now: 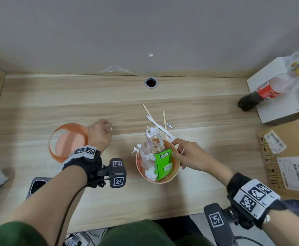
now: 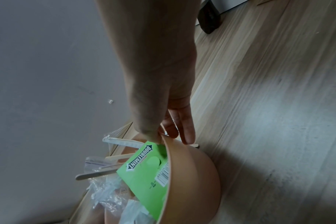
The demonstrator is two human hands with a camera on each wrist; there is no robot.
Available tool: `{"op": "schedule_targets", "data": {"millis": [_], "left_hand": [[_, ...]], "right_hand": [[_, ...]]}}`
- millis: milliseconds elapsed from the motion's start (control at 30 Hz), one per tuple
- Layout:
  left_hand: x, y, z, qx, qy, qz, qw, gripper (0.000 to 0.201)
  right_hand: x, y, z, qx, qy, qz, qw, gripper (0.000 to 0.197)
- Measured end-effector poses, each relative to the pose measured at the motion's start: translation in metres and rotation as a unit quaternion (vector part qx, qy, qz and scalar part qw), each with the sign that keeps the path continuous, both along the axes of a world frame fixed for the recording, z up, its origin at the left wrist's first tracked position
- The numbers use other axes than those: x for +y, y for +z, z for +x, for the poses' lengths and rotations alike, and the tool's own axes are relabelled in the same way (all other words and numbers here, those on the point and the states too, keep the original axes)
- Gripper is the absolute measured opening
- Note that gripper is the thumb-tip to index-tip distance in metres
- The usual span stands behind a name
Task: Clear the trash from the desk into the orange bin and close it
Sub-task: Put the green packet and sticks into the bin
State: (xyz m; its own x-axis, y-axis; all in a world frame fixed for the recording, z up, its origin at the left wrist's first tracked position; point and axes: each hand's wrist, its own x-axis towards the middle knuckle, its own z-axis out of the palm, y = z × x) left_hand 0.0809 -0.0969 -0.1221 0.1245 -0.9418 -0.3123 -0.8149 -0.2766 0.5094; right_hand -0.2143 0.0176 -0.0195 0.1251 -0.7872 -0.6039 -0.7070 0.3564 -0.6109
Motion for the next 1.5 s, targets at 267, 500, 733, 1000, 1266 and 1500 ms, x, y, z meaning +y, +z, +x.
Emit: {"op": "schedule_targets", "data": {"millis": [267, 500, 733, 1000, 1266, 1500], "left_hand": [[-0.015, 0.002, 0.0, -0.05, -0.077, -0.013, 0.996, 0.027], [-0.021, 0.004, -0.007, -0.092, -0.136, -0.013, 0.986, 0.018], [-0.009, 0.028, -0.021, 0.198, -0.026, 0.09, 0.976, 0.016], [0.021, 0.116, -0.035, 0.331, -0.298, 0.151, 0.883, 0.01], [0.046, 0.125, -0.029, 0.317, -0.347, 0.156, 0.869, 0.032], [0.06, 0.096, -0.016, 0.419, -0.053, 0.196, 0.885, 0.023]], "right_hand": [[-0.002, -0.001, 0.0, 0.007, 0.005, 0.008, 1.0, 0.016], [0.002, 0.001, 0.003, 0.006, -0.001, 0.007, 1.0, 0.012], [0.0, 0.002, 0.005, 0.019, -0.004, 0.011, 1.0, 0.01], [-0.002, 0.003, 0.013, 0.027, -0.033, 0.015, 0.999, 0.018], [0.008, 0.005, 0.016, 0.01, -0.038, 0.018, 0.999, 0.021], [0.016, 0.005, 0.009, -0.035, -0.064, 0.041, 0.997, 0.025]]}}
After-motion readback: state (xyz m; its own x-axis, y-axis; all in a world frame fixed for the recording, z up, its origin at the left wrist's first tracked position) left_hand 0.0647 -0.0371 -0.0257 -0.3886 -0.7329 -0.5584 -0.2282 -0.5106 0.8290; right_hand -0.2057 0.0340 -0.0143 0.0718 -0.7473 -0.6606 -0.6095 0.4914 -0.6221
